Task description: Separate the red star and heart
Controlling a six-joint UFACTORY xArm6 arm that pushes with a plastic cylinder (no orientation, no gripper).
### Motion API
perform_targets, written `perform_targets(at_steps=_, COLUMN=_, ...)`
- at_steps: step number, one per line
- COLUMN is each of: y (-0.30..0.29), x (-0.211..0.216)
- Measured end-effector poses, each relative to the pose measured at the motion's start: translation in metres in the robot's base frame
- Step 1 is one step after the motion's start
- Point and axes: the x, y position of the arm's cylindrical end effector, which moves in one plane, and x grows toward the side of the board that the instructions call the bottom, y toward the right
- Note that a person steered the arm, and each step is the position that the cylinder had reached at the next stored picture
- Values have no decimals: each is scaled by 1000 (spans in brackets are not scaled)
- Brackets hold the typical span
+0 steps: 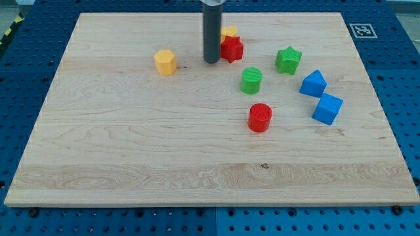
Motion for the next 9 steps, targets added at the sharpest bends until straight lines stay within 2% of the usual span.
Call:
perform_targets(at_steps=1, y=-28, x=-48)
perform_targets(at_steps=2, y=2, x=-96)
perform_targets(at_steps=3, y=91, x=-103)
perform_targets(at_steps=4, y=115, x=-90)
perform_targets(at_steps=7, y=34, x=-61)
perform_targets(at_steps=9, y=35, x=-46)
